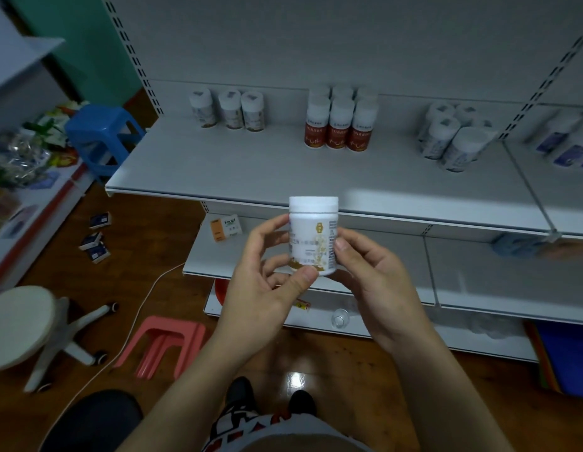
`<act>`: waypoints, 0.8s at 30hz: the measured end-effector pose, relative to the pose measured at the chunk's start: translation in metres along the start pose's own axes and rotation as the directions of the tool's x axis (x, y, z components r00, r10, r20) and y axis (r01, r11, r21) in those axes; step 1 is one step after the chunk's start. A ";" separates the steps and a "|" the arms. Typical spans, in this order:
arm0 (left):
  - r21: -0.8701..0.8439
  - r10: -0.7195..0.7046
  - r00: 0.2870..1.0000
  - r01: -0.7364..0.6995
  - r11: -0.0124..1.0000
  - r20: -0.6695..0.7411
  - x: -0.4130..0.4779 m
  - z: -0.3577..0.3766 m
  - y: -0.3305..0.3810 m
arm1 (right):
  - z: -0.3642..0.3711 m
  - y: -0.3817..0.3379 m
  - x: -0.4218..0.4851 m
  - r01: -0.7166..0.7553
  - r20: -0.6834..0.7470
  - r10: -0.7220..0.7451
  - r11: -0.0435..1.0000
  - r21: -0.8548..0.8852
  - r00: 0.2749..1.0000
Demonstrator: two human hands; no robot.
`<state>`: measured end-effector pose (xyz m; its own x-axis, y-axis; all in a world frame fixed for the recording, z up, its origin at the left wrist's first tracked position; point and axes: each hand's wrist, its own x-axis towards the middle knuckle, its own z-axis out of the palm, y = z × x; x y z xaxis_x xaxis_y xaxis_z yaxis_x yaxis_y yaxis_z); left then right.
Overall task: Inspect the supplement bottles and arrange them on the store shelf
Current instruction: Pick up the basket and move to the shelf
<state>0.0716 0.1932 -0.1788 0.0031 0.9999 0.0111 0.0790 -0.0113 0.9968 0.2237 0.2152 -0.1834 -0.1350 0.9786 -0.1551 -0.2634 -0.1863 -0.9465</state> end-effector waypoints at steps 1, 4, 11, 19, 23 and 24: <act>0.036 0.003 1.000 -0.002 0.999 -0.030 -0.001 0.002 0.000 | 0.000 0.001 -0.001 0.012 0.014 -0.012 0.999 -0.037 1.000; 0.137 0.000 0.998 0.009 0.991 -0.062 -0.004 0.011 0.001 | 0.004 0.001 -0.005 0.023 0.056 -0.018 0.995 -0.100 0.998; 0.258 0.062 0.997 -0.074 0.963 0.054 -0.008 0.014 0.000 | 0.004 -0.004 -0.006 -0.019 -0.035 0.023 0.993 0.118 0.999; 0.182 0.149 0.985 -0.164 0.969 0.089 0.000 0.007 0.007 | -0.004 -0.011 -0.002 -0.027 -0.039 0.034 0.983 0.183 0.999; 0.129 0.152 0.987 -0.157 0.979 0.043 0.001 0.011 0.004 | -0.006 -0.010 -0.002 -0.016 -0.023 0.017 0.997 0.075 1.000; 0.116 0.142 0.989 -0.144 0.983 0.032 0.000 0.013 0.003 | -0.005 -0.009 -0.003 -0.005 -0.014 0.006 0.999 0.037 1.000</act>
<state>0.0843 0.1934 -0.1764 0.0457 0.9877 0.1497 0.1931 -0.1557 0.9687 0.2316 0.2146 -0.1760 -0.1229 0.9787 -0.1647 -0.2975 -0.1946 -0.9347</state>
